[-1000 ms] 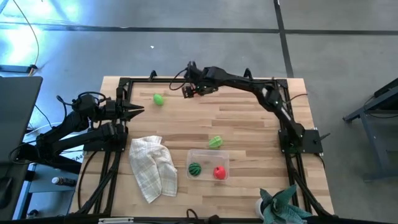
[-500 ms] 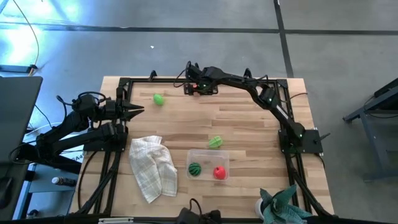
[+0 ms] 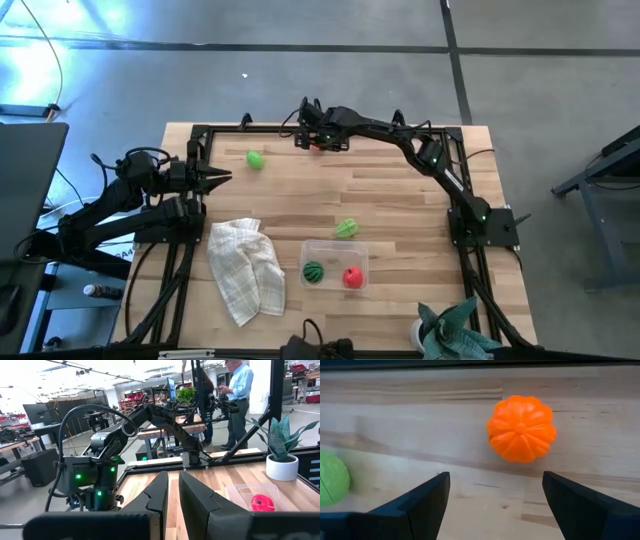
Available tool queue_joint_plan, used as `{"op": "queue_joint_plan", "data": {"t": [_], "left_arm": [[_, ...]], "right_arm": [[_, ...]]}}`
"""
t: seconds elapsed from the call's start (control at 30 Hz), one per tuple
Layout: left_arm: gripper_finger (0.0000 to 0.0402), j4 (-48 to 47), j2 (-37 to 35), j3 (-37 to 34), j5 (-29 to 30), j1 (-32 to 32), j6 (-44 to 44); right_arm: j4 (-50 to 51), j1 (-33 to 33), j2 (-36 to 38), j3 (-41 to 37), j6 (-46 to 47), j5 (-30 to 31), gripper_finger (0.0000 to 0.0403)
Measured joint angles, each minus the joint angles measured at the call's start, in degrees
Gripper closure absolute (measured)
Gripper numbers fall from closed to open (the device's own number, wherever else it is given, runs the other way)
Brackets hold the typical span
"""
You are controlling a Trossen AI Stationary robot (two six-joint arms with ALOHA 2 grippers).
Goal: Pick and placing Produce into tupperware
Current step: Put the green starfruit into the transparent bin
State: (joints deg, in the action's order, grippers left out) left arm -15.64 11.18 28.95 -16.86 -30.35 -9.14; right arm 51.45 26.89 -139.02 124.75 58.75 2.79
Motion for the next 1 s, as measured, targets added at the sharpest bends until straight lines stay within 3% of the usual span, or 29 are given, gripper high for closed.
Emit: {"op": "queue_joint_plan", "data": {"t": [0.6, 1.0], "left_arm": [[0.0364, -0.01, -0.02, 0.0, 0.01, 0.0, -0.01], [0.0364, -0.01, -0.01, 0.01, 0.01, 0.0, -0.01]], "right_arm": [[-0.97, -0.28, 0.03, 0.0, -7.29, -0.24, 0.0096], [1.85, 0.76, 0.05, 0.0, 0.17, 5.16, 0.0096]]}}
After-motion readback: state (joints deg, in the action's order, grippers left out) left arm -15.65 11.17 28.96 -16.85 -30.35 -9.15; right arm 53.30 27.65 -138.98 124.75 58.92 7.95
